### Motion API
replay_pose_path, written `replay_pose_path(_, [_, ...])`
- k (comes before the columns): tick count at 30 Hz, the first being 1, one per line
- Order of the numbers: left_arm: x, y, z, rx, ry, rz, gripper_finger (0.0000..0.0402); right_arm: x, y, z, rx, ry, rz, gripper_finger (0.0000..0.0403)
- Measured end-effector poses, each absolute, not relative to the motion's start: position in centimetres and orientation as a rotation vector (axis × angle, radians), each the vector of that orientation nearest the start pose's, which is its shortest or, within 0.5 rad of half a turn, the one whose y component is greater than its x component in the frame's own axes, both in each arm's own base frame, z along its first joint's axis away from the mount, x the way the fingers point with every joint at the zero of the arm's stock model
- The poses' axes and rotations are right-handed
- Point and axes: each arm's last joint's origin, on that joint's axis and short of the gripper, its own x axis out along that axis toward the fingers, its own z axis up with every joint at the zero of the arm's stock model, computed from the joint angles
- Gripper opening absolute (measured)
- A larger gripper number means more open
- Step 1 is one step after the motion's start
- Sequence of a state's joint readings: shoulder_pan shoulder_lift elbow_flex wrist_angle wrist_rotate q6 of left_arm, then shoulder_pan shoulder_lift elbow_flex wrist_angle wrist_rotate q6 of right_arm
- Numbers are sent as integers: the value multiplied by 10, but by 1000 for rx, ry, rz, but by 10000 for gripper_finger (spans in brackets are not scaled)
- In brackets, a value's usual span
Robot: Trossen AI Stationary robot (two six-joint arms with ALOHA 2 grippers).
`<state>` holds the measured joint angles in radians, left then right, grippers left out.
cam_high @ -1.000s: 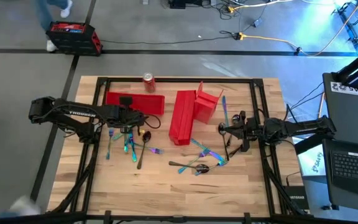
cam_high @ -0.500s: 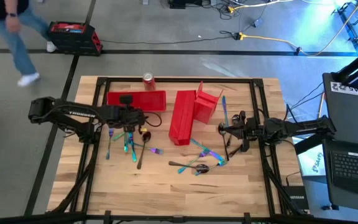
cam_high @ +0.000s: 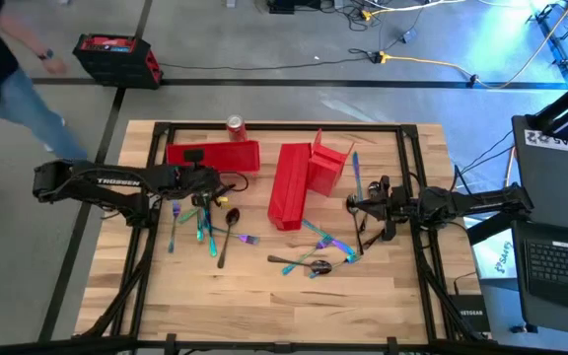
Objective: Sort silverware
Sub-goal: Move the bottom red bin
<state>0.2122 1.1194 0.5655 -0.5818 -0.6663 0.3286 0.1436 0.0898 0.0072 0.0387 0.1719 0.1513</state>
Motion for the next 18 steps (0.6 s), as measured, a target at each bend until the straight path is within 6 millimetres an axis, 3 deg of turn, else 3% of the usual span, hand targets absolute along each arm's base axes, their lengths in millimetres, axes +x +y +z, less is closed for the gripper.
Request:
replay_pose_path(10, [172, 70, 180, 475, 1288, 555, 0, 102, 10, 163, 144, 40, -31, 0])
replay_pose_path(18, [170, 68, 177, 414, 1303, 464, 0, 102, 10, 163, 144, 41, -31, 0])
